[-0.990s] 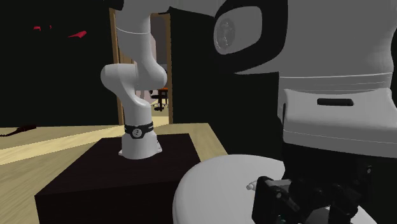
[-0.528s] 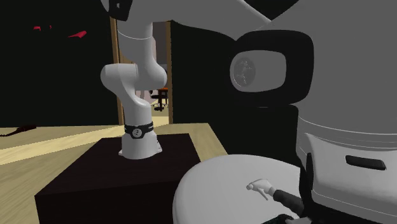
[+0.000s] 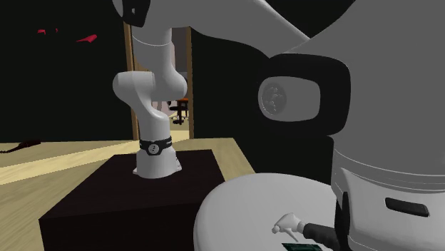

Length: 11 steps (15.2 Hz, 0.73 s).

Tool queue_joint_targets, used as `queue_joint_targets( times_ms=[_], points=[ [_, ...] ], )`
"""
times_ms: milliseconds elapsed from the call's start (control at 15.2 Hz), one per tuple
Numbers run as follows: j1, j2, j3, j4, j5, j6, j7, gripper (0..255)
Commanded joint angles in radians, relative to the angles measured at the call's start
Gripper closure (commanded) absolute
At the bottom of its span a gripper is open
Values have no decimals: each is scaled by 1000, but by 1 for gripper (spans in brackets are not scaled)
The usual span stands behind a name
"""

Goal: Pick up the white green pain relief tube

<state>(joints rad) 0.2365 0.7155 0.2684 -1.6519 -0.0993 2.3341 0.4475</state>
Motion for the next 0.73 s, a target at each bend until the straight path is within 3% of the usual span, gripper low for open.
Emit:
queue_joint_targets(
  times_ms=[0, 660],
  points=[
    [0, 0, 0, 0, 0, 0, 0, 255],
    [-7, -46, 9, -4, 10, -42, -2, 255]
  ],
)
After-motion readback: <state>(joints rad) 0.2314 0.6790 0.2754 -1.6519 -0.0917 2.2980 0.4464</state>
